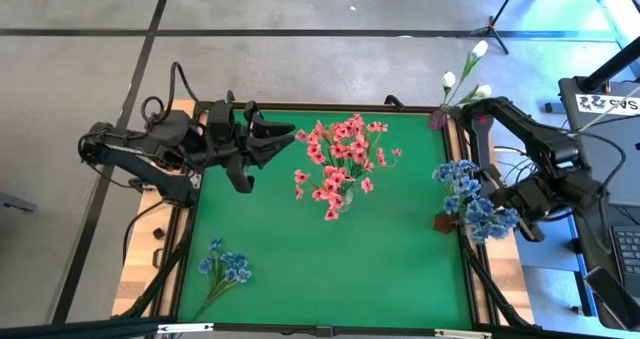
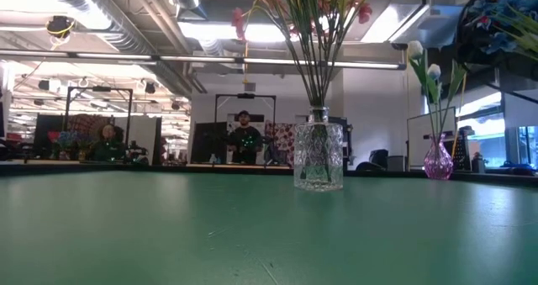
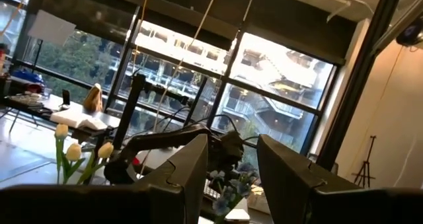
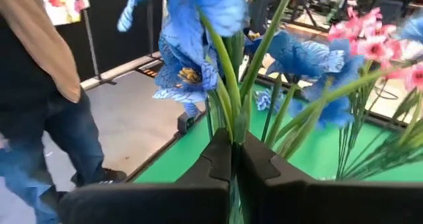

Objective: Sort flowers into vase by color
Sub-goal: Put the right blue flowers into the red vase

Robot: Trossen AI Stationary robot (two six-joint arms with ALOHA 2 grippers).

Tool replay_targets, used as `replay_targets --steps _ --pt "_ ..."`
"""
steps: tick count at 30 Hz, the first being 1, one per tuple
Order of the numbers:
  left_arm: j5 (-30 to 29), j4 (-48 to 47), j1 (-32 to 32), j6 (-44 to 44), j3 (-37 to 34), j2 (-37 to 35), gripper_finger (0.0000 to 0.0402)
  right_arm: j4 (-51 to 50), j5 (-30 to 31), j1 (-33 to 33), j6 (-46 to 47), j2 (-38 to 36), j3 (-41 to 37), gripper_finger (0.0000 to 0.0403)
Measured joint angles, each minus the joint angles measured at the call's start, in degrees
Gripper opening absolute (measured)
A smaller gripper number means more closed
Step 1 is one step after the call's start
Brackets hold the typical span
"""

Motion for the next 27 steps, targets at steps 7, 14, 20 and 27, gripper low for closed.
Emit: replay_targets --steps 7,14,20,27 --pt "0.03 0.31 0.03 -0.43 0.0 0.0 0.0128 -5.12 -8.16 -0.18 2.77 -0.99 1.47 0.0002" --pt "0.06 0.27 0.0 -3.08 0.0 0.0 0.0128 -7.76 -10.19 -0.14 7.12 -3.05 -3.63 0.0002" --pt "-0.15 0.56 -0.39 -2.82 0.0 0.77 0.0128 -10.34 -9.81 -0.14 7.09 -3.2 -4.19 0.0003" --pt "-0.25 0.38 -0.37 -2.83 0.0 1.46 0.0128 -10.7 -11.12 -0.2 8.64 -3.2 -4.19 0.0003"
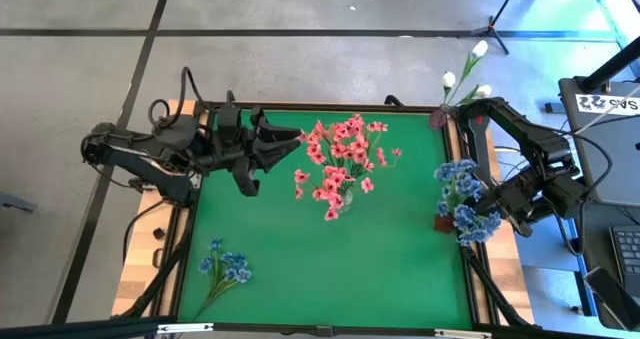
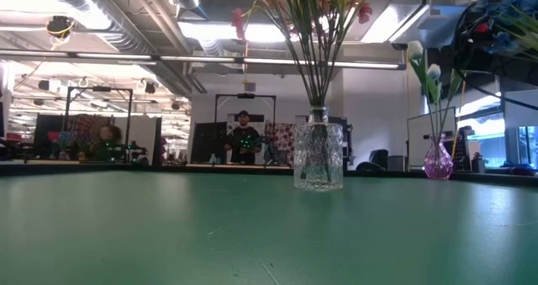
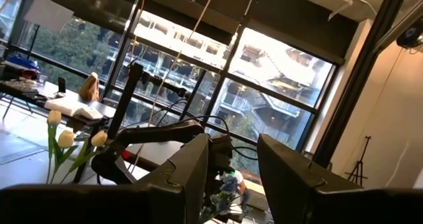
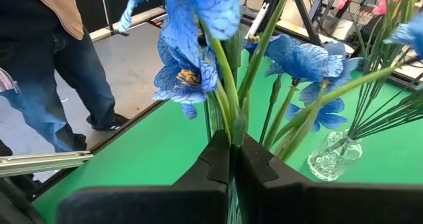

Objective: Sort flowers into vase by color
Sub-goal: Put the right blue flowers into the red vase

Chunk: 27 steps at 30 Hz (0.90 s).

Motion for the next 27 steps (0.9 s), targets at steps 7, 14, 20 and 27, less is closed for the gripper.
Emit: replay_targets --steps 7,14,20,27 --pt "-0.02 0.08 0.0 0.65 0.0 0.0 0.0128 -0.06 -0.38 0.0 -0.12 0.11 0.02 0.0003" --pt "-0.81 -0.18 0.07 3.27 0.0 0.0 0.0128 -0.02 -0.54 0.0 0.76 0.09 0.02 0.0003" --pt "-2.11 -0.27 0.04 4.81 0.0 0.0 0.0128 -0.11 -1.97 0.0 4.12 0.09 0.02 0.0003" --pt "-2.1 -0.36 0.22 4.84 0.0 -0.02 0.0128 -0.14 -3.45 0.0 4.6 0.09 0.02 0.0005"
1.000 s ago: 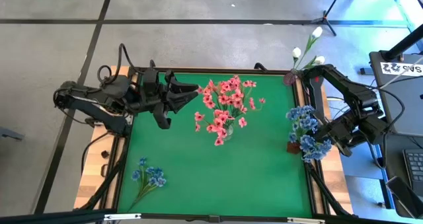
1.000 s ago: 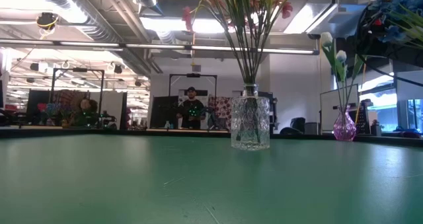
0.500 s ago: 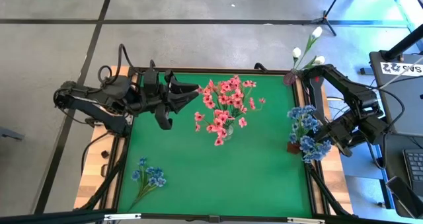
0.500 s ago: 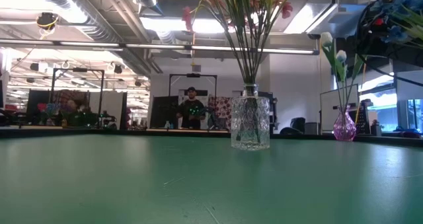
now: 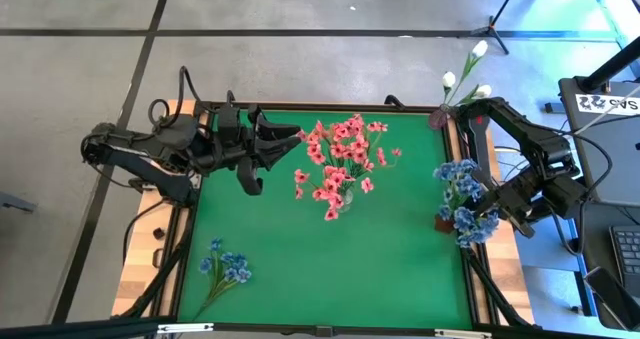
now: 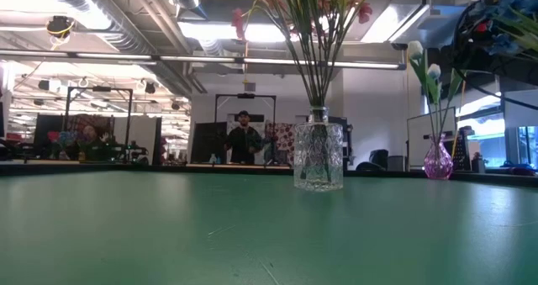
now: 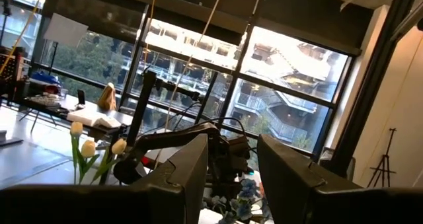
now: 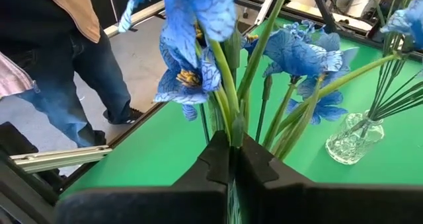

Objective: Sort flowers into vase by color
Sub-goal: Put the right blue flowers into the red vase, then put the blue flowers into the red vase

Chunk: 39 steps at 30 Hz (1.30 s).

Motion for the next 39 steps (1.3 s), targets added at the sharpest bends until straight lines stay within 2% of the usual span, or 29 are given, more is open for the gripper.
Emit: replay_targets --steps 7,15,22,27,31,39 --pt "0.26 0.0 -0.13 -0.02 0.0 0.0 0.0128 0.0 -5.71 0.0 -0.11 0.0 0.02 0.0035" --pt "0.59 0.0 -1.77 1.46 0.0 0.0 0.0128 -1.16 -5.55 0.02 2.72 0.0 0.09 0.0062" --pt "0.23 -0.07 -1.75 1.46 0.0 0.0 0.0128 -2.24 -9.74 0.0 6.31 0.0 0.53 0.0117" --pt "0.0 -2.29 -1.75 1.35 0.0 -0.02 0.0128 -5.13 -11.76 0.02 8.32 0.0 5.66 0.0149" --pt "-0.24 -3.57 -1.73 0.65 0.0 0.0 0.0128 -8.91 -12.95 0.01 11.49 -0.02 9.93 0.0153" --pt "-0.28 -7.64 -1.73 -2.05 0.0 -0.02 0.0128 -8.87 -13.92 0.0 12.37 0.0 12.87 0.0153"
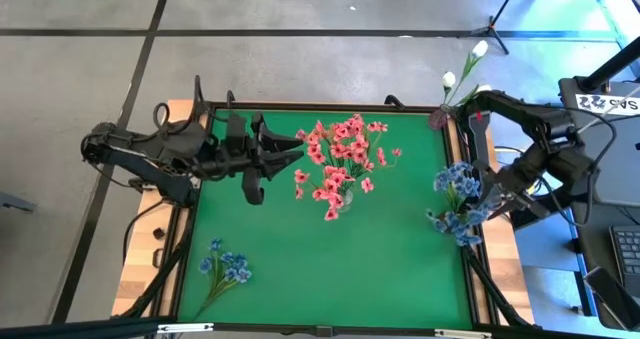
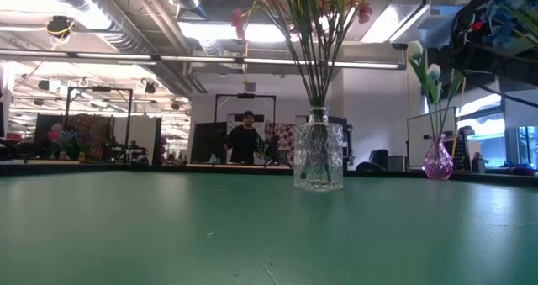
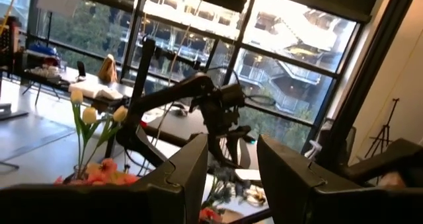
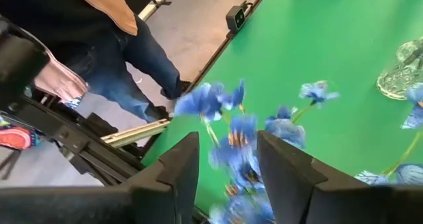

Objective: Sort flowers into vase by color
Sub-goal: Put the blue flowers into the red vase

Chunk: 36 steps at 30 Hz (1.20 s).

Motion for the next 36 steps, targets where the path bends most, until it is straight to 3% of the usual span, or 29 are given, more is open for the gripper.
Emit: replay_targets --steps 7,13,20,25,31,36 --pt "-0.02 -0.65 0.0 0.0 0.0 0.0 0.0128 0.03 1.12 0.01 1.79 0.24 2.11 0.0125" --pt "-0.02 -0.66 0.0 0.0 0.0 0.0 0.0128 0.05 -0.78 0.02 2.68 0.24 2.98 0.0017" --pt "-0.02 -0.91 0.0 0.02 0.0 0.0 0.0128 0.04 -0.21 0.0 2.39 0.35 3.0 0.0004" --pt "-0.02 -1.04 0.0 0.64 0.0 0.0 0.0128 0.02 8.73 0.02 -1.76 1.29 7.23 0.0004" --pt "-0.04 -1.04 0.0 1.86 0.0 0.0 0.0128 0.28 23.88 0.0 -9.75 5.15 22.33 0.0003" --pt "-0.15 -2.63 -0.46 1.96 0.0 0.0 0.0128 0.13 27.51 0.0 -19.15 11.75 31.56 0.0002"
